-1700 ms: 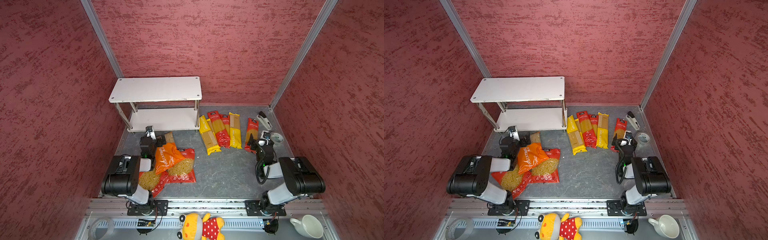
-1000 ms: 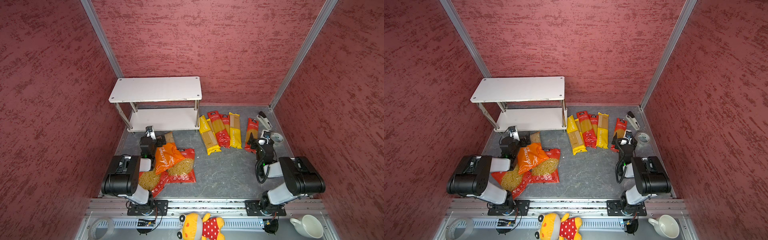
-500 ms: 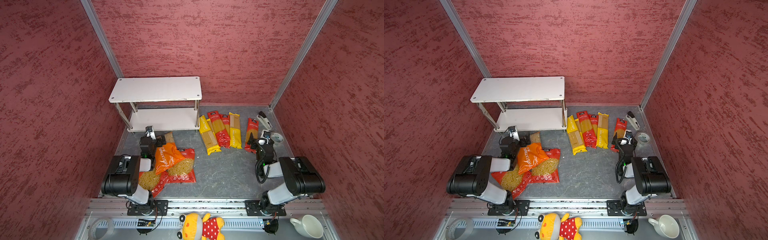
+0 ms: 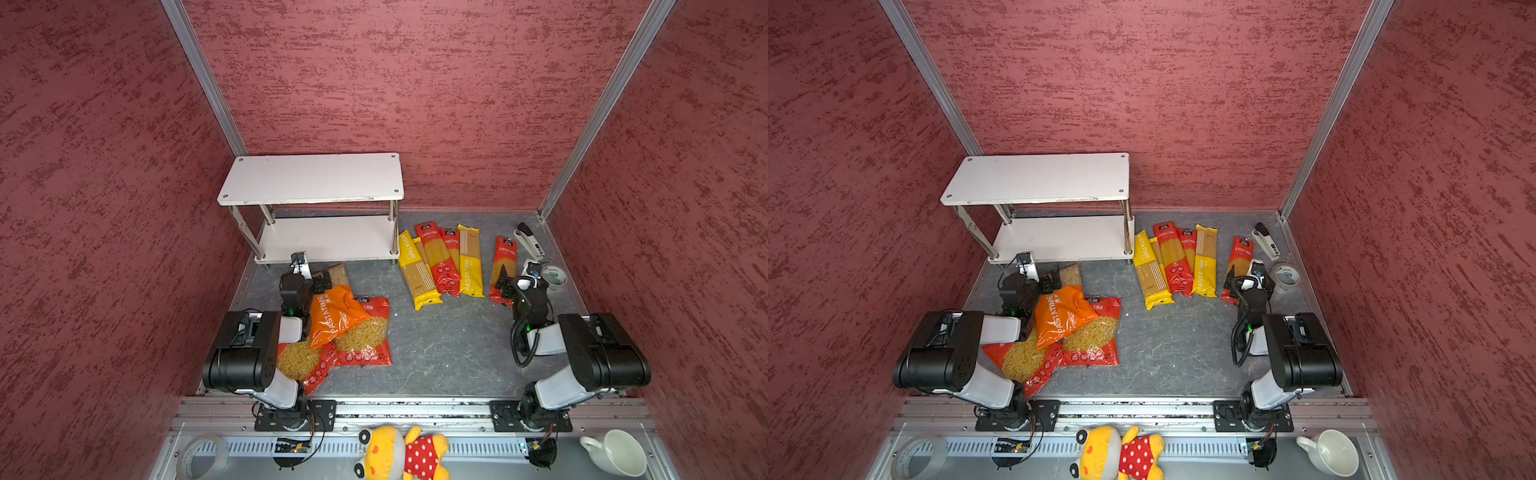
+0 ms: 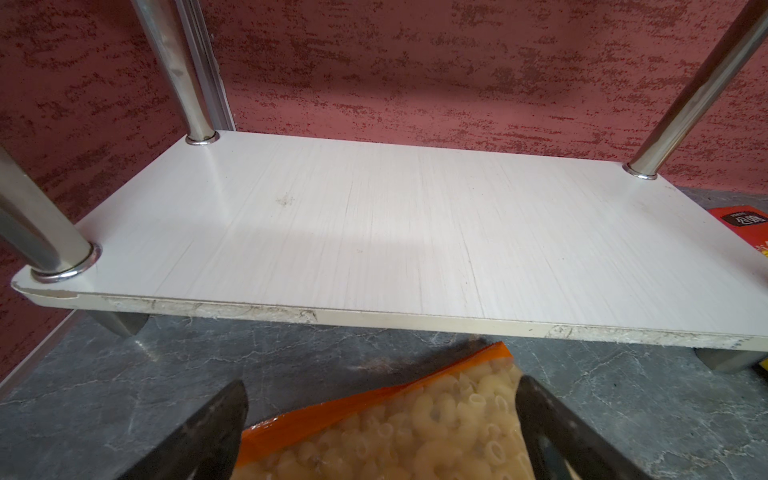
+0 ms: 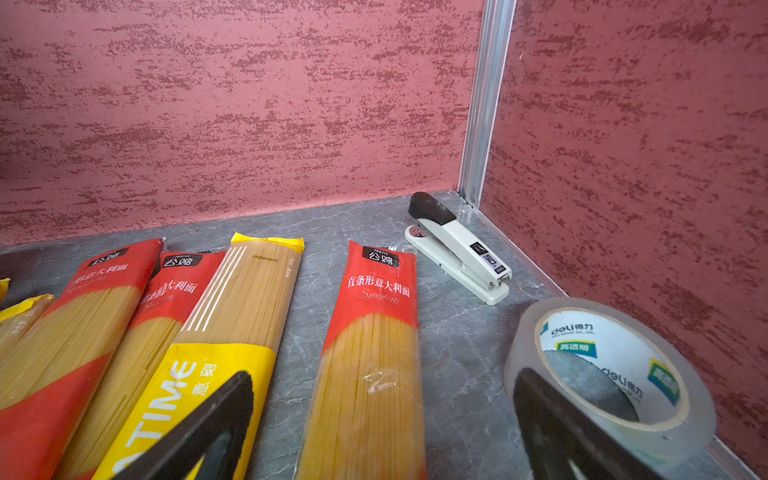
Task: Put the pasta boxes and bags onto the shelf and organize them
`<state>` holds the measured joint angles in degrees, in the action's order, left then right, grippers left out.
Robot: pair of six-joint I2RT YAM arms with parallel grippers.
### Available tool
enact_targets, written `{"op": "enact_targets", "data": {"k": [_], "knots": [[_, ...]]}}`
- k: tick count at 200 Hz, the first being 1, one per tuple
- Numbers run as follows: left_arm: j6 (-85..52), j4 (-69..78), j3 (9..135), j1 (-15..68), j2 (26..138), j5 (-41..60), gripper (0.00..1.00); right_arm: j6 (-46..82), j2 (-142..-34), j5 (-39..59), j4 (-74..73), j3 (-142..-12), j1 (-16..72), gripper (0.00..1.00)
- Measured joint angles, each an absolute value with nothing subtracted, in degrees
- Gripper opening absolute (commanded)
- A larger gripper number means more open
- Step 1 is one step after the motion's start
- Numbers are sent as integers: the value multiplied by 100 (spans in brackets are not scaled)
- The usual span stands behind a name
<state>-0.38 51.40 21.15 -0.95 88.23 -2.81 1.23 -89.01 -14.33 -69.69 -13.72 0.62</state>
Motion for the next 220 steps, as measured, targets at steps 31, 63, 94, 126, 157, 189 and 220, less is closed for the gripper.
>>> {"op": "enact_targets", "data": {"k": [31, 63, 94, 126, 157, 189, 220], "knots": [[-38, 5140, 2115, -95, 8823, -281, 100, 123, -8901, -1433, -6960, -1372, 60, 99], [-38, 5140, 2115, -97, 8823, -266, 99, 123, -8901, -1433, -6960, -1372, 58, 99], [-40, 5140, 2115, -134, 8823, -191, 100, 126, -8901, -1433, -6960, -1372, 58, 99], [14, 4814, 2154, -8, 8643, -305, 100, 126, -8812, -1426, -6825, -1372, 36, 99], [228, 4187, 2390, 523, 8034, -821, 100, 154, -7900, -1439, -5454, -1909, 40, 99], [211, 3310, 2777, 1011, 7330, -1726, 99, 941, -7332, -1994, -3258, -3498, 226, 99], [-231, 1785, 3378, 1409, 6528, -2263, 100, 1826, -7166, -2097, -1114, -4971, 331, 99]]}}
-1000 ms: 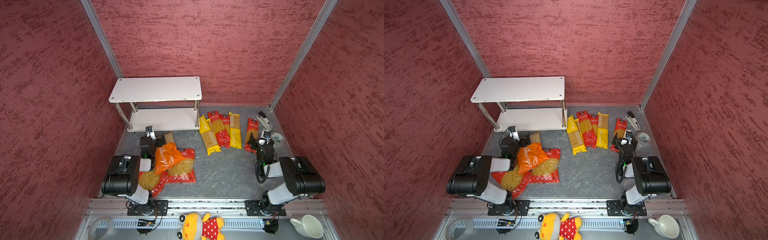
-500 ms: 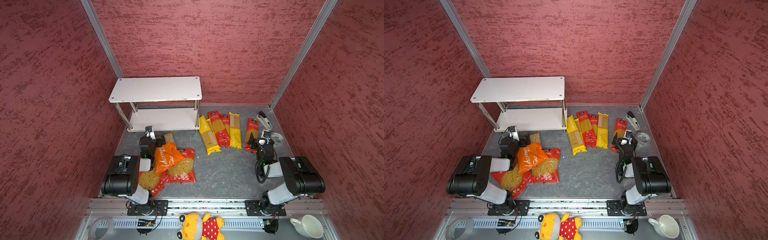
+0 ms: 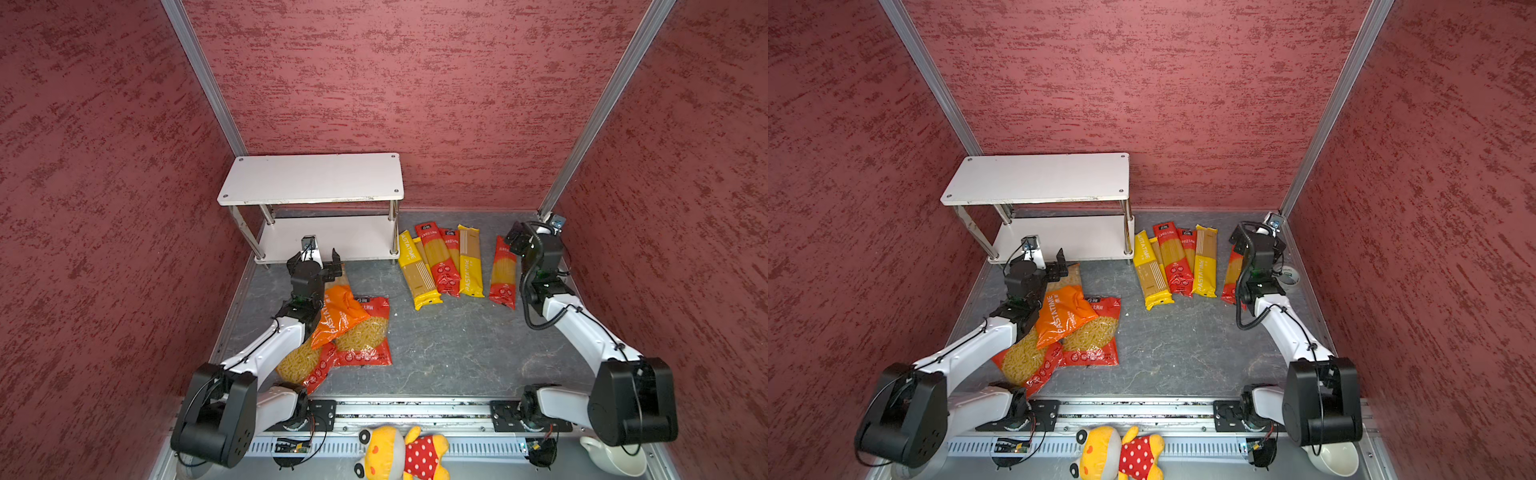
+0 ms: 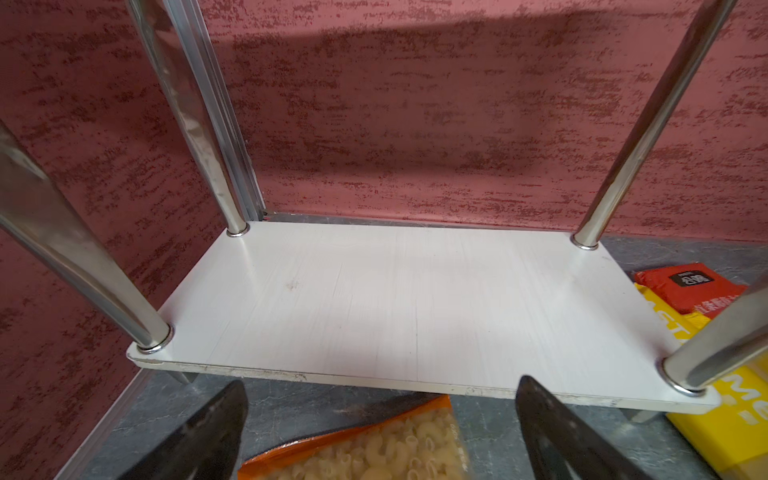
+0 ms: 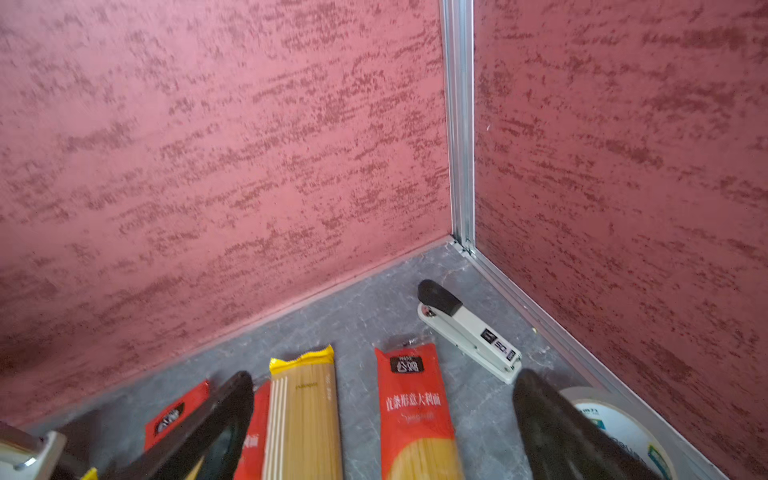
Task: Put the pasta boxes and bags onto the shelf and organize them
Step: 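Reach both grippers toward the yellow PASTATIME spaghetti pack from opposite ends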
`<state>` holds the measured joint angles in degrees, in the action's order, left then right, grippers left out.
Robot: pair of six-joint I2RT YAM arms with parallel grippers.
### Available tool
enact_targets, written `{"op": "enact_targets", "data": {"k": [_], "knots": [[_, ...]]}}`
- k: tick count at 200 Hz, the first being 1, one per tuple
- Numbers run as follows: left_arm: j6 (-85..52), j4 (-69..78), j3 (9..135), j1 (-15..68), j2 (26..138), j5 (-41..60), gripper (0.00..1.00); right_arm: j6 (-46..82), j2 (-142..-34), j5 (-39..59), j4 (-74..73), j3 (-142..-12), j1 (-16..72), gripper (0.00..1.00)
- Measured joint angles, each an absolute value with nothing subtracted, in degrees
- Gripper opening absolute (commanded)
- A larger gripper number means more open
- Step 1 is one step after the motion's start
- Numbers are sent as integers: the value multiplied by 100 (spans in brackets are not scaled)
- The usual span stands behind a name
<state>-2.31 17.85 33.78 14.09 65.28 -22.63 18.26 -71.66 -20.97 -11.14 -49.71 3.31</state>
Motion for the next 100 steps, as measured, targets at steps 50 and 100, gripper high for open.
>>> {"op": "enact_targets", "data": {"k": [50, 100], "knots": [[-1990, -746, 4847, 775, 6270, -1599, 100, 2886, -6812, -1208, 154, -4886, 285, 87], [-2842, -1730, 4335, -93, 5760, 429, 95, 3352, -7244, -69, 976, -4797, 589, 80]]}}
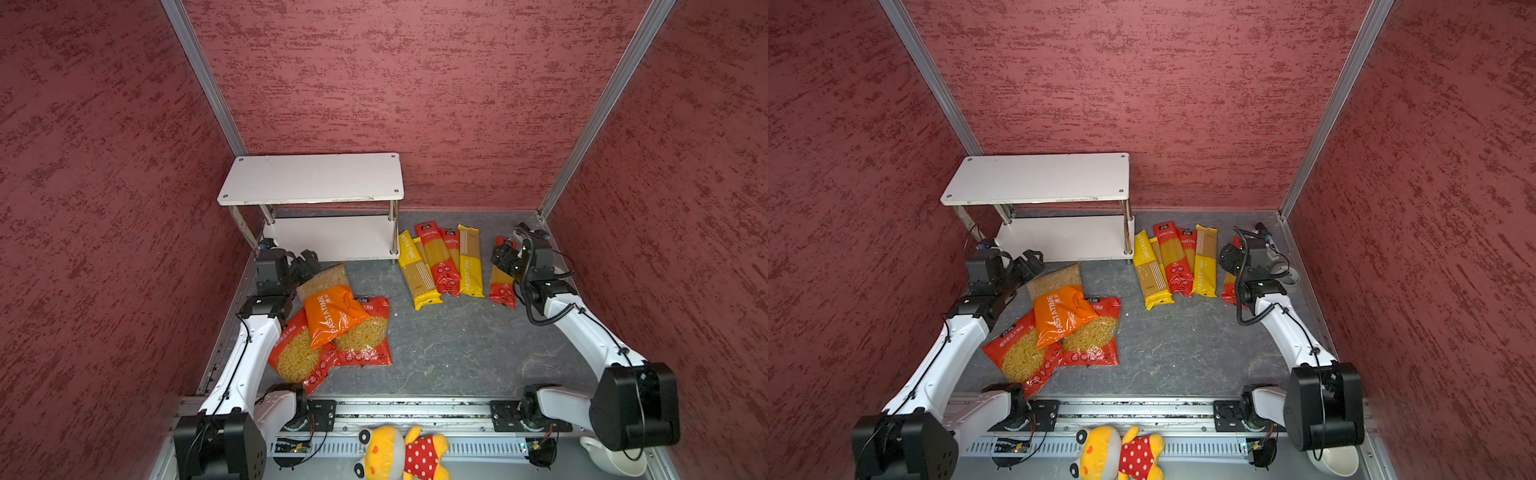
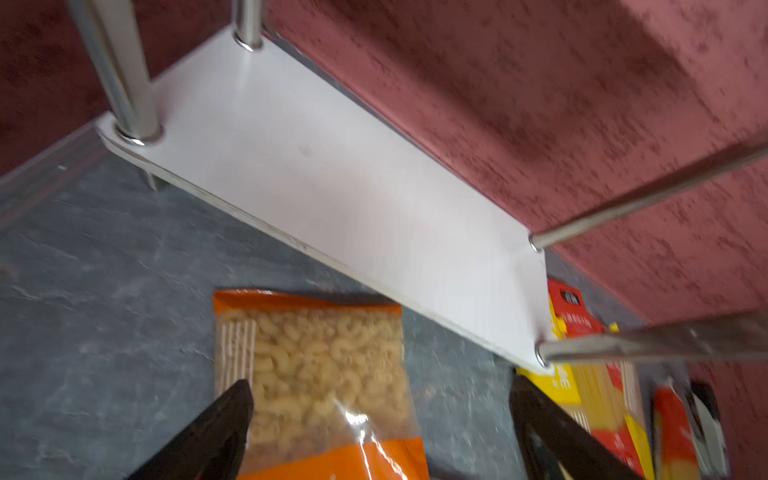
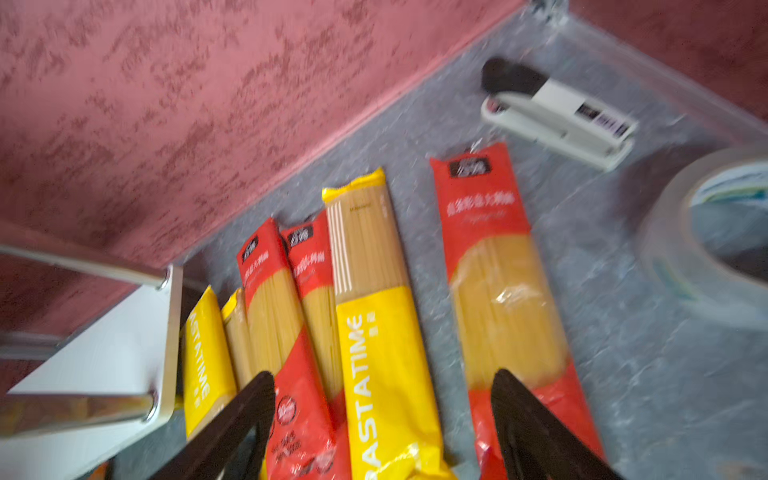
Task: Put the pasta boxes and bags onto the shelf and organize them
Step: 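Reach both grippers toward the yellow PASTATIME spaghetti pack from opposite ends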
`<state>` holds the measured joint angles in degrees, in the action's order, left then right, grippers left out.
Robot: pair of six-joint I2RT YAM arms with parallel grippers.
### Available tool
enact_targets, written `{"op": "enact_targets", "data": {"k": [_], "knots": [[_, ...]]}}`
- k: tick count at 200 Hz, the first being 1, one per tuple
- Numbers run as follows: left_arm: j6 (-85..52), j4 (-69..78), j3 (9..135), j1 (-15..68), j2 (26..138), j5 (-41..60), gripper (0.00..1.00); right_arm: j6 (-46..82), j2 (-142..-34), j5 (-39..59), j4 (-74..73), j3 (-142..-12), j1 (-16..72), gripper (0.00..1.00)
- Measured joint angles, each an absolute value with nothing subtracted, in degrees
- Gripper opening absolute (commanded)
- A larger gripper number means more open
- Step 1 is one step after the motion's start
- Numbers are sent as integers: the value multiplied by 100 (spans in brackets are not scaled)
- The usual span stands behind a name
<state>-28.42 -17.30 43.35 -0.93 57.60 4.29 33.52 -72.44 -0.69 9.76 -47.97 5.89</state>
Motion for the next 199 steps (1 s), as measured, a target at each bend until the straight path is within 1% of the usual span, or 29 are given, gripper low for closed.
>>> {"op": "enact_targets", "data": {"k": [23, 43, 56, 71, 91, 106, 126, 178, 199], "knots": [[-2871, -2008, 4331, 797, 5349, 228, 94, 3415, -7312, 425, 1151, -4792, 893, 74], [-2969, -2045, 4278, 1789, 5072, -180, 92, 3459, -7422, 884, 1135, -4792, 1164, 64], [-3133, -1984, 4204, 2318, 5081, -395, 90, 3503, -7673, 1199, 1033, -4797, 1345, 61], [-3413, -1841, 4115, 2834, 5315, -556, 90, 3586, -8084, 1616, 891, -4799, 1549, 55], [-3804, -1474, 3966, 3573, 5907, -716, 89, 3721, -8698, 2154, 648, -4831, 1737, 46], [-4073, -1140, 3822, 4040, 6316, -722, 87, 3754, -9041, 2405, 593, -4880, 1844, 43], [-4351, -779, 3726, 4270, 6735, -580, 84, 3765, -9301, 2611, 528, -4958, 1903, 43], [-4779, 23, 3712, 4283, 7382, -36, 82, 3822, -9539, 2921, 233, -4987, 1981, 42], [-4866, 156, 3712, 4272, 7507, 128, 81, 3879, -9688, 3002, 115, -4989, 2023, 38]]}}
